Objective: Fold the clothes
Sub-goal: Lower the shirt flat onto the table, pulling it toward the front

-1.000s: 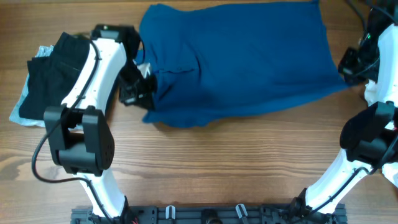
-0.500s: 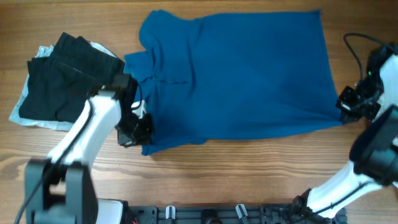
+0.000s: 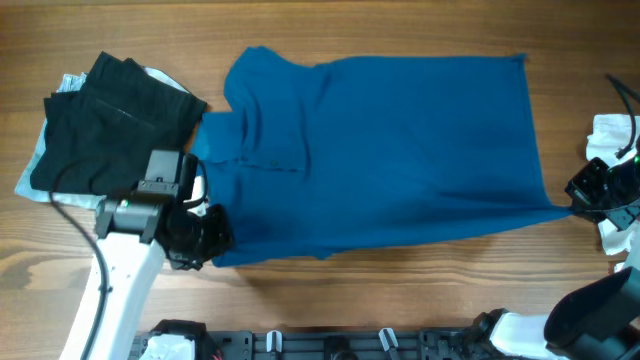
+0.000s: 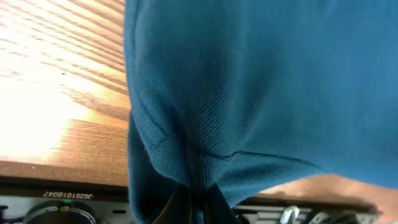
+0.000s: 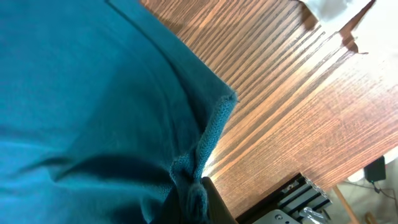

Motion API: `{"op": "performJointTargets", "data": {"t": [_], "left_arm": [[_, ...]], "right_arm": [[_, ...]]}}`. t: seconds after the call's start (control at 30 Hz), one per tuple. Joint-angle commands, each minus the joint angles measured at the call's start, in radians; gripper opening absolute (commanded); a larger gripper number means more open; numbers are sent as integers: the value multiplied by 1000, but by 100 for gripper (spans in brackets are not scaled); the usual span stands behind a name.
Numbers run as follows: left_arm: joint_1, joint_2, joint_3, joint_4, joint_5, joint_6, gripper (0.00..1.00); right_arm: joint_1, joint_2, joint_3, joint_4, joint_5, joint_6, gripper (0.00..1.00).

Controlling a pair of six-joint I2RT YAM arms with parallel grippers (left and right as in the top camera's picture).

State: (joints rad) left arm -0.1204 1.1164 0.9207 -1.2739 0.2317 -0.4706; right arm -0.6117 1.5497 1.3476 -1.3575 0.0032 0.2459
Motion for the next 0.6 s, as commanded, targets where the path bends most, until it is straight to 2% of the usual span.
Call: {"op": "performJointTargets", "data": {"t": [0.0,0.17,0.3,0.4,0.57], "left_arm": [[7,-103,-5,20,-87,-111,4],[7,-119,-5,100,-87,-122,4],[7,-73,-5,265,-88,-121,4],[7,14,-5,390,-88,-117,4],[7,182,-5,567,-88,-111,4]], "right_arm": [[-6,-66,-2,-1,-2,18,4],[-3,-67,-38,19,-6,16,4],[-3,-67,-100,138,-97,-11,4],[-1,-66,-113,251,-222,-44,4],[63,-60,-113,421,-241,-43,4]]}}
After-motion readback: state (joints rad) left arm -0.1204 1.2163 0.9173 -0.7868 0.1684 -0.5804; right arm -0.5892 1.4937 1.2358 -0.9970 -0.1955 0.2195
